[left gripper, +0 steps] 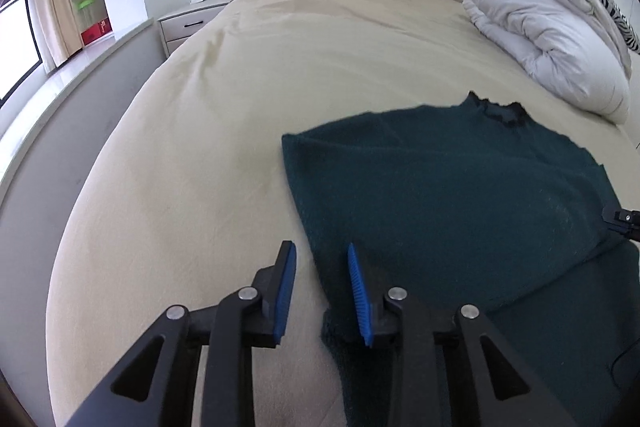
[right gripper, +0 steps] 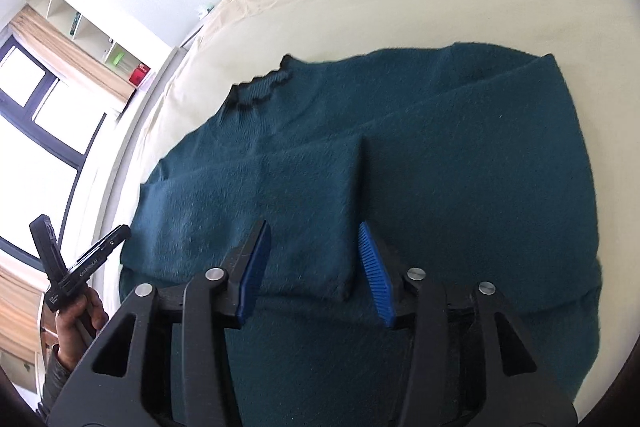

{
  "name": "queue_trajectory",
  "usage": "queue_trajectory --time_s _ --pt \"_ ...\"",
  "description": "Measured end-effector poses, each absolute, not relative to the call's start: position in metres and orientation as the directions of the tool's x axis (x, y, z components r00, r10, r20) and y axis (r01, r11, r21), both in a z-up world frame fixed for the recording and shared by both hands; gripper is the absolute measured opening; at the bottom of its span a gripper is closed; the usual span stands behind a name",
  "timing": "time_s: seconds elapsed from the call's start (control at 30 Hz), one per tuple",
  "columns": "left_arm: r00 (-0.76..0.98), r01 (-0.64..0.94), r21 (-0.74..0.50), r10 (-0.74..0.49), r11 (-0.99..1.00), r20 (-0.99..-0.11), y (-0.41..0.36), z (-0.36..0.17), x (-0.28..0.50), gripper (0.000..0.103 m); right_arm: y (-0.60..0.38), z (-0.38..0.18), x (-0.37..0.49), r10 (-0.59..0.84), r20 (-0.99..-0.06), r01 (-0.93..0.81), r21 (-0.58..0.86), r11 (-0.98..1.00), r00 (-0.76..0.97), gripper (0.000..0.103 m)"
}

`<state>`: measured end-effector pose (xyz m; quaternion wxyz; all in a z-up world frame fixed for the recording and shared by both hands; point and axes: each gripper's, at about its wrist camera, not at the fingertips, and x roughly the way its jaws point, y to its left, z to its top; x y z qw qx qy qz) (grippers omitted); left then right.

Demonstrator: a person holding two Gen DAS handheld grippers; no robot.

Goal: Fold small clothes

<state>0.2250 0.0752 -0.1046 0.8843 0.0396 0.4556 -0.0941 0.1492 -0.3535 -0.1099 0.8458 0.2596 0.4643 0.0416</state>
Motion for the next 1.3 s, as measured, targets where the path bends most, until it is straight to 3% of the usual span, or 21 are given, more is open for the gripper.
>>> queue_trajectory --time_s 0.13,0.2,0.27,0.67,0.73,0.8,0.93,1.03,1.07,1.1,1.17,1.2,1.3 --pt "0.569 0.191 -0.019 -0.127 0.981 -0.812 0.082 -0.112 0.219 0.029 -0.335 -0.114 0.146 0.254 -0.811 0.133 0.374 0.918 0.526 0.04" --pt "0.568 0.209 -0.001 -0.122 0.978 -0.814 0.077 -0.112 0.218 0.017 -0.333 -0.115 0.147 0.219 -0.832 0.134 0.329 0.935 0.51 0.015" --pt "0.567 0.211 -0.004 -0.126 0.977 -0.814 0.077 -0.113 0.218 0.013 -0.339 -0.115 0.145 0.221 -0.831 0.153 0.341 0.928 0.511 0.008" --pt "0.573 0.187 -0.081 -0.175 0.979 -0.8 0.084 -0.121 0.216 0.015 -0.346 -0.129 0.151 0.234 -0.83 0.154 0.355 0.922 0.506 0.005" --pt "0.581 0.166 -0.108 -0.185 0.98 -0.793 0.092 -0.115 0.212 0.025 -0.35 -0.124 0.15 0.25 -0.822 0.162 0.378 0.912 0.512 0.009" --pt "0.591 0.125 -0.13 -0.179 0.984 -0.787 0.101 -0.106 0.201 0.05 -0.355 -0.112 0.14 0.235 -0.8 0.186 0.393 0.9 0.552 0.01" --pt "0.591 0.135 -0.167 -0.215 0.977 -0.778 0.114 -0.091 0.161 0.053 -0.362 -0.071 0.097 0.192 -0.73 0.166 0.388 0.907 0.656 0.011" --pt "0.58 0.146 -0.21 -0.256 0.967 -0.773 0.124 -0.083 0.124 0.06 -0.362 -0.04 0.05 0.147 -0.674 0.138 0.35 0.927 0.724 0.023" --pt "0.573 0.146 -0.235 -0.276 0.961 -0.771 0.129 -0.081 0.107 0.065 -0.362 -0.03 0.029 0.129 -0.649 0.134 0.34 0.931 0.75 0.038" --pt "0.564 0.153 -0.255 -0.296 0.955 -0.771 0.133 -0.08 0.094 0.067 -0.362 -0.025 0.015 0.115 -0.632 0.137 0.335 0.932 0.767 0.06" --pt "0.543 0.165 -0.278 -0.323 0.946 -0.775 0.139 -0.078 0.07 0.067 -0.364 -0.012 -0.029 0.059 -0.574 0.168 0.334 0.927 0.817 0.084" --pt "0.533 0.158 -0.297 -0.334 0.942 -0.777 0.145 -0.078 0.057 0.068 -0.366 -0.007 -0.044 0.043 -0.554 0.174 0.333 0.927 0.832 0.089" --pt "0.468 0.142 -0.391 -0.41 0.909 -0.783 0.159 -0.084 0.025 0.068 -0.374 -0.001 -0.09 0.053 -0.557 0.172 0.344 0.923 0.829 0.089"
